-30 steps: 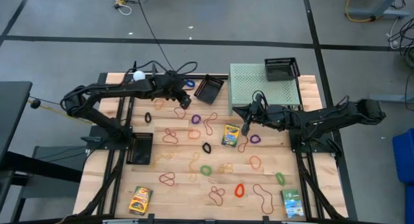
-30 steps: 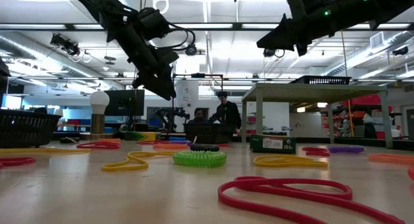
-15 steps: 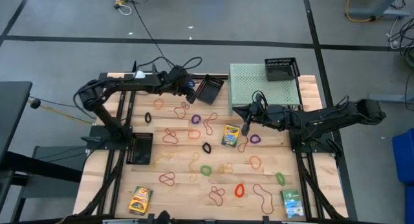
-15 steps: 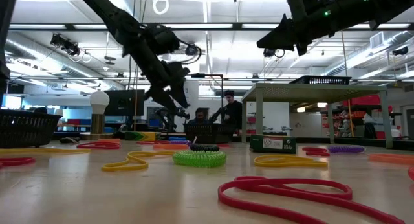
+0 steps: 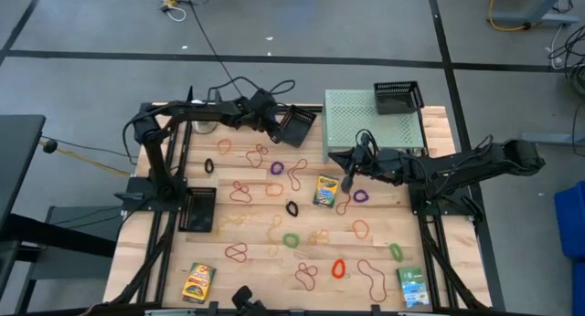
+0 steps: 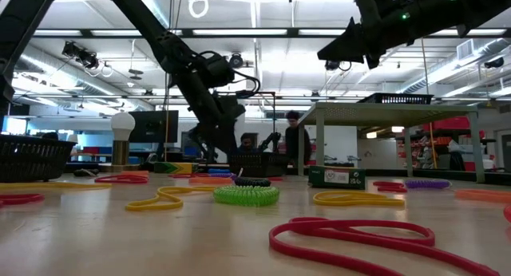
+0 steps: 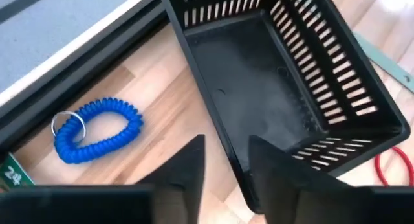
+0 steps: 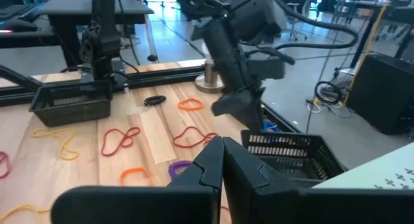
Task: Pick & Place Office Desk Supplies
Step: Put the top black bin on the shelf
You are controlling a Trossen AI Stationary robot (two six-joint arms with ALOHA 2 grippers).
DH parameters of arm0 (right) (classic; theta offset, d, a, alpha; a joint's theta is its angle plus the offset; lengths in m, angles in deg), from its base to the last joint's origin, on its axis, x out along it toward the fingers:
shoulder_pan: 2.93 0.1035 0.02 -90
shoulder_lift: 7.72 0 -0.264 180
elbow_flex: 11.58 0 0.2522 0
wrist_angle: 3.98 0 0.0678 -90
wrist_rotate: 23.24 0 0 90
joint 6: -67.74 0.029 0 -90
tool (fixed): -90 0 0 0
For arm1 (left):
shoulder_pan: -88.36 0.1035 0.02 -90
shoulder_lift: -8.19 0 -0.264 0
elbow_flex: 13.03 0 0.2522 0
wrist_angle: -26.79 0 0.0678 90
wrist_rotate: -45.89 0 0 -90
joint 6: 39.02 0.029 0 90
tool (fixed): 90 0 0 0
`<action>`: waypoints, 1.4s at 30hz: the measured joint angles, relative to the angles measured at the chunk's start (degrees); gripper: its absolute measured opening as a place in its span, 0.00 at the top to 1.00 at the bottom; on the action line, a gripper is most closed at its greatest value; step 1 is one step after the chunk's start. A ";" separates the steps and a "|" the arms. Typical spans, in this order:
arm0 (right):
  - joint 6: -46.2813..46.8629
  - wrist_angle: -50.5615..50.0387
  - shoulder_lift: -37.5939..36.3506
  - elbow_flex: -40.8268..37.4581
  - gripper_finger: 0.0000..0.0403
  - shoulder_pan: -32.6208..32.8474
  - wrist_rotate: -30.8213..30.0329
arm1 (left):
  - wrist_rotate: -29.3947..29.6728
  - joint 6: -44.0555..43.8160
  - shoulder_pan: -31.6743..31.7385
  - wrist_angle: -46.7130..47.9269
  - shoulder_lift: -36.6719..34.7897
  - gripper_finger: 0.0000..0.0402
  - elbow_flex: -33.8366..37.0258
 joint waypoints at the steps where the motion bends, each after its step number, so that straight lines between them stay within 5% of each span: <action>1: -0.02 0.00 0.00 0.00 0.97 0.28 0.02 | -0.04 0.52 0.00 0.33 0.00 0.76 0.00; 8: -0.02 0.00 0.00 0.00 0.97 1.86 -0.01 | -0.15 4.24 -0.02 2.70 -0.29 0.97 0.00; 22: 0.16 -0.39 0.00 0.00 0.97 5.29 -0.37 | -0.63 16.20 -0.20 14.17 -15.37 0.99 0.04; 34: 0.94 -0.81 0.00 0.00 0.97 5.65 -0.35 | -9.23 16.63 -1.67 20.87 -20.28 0.99 0.07; 42: 1.03 -0.92 0.00 0.00 0.97 5.65 -0.31 | 2.22 16.30 -3.71 22.32 -19.62 0.89 0.07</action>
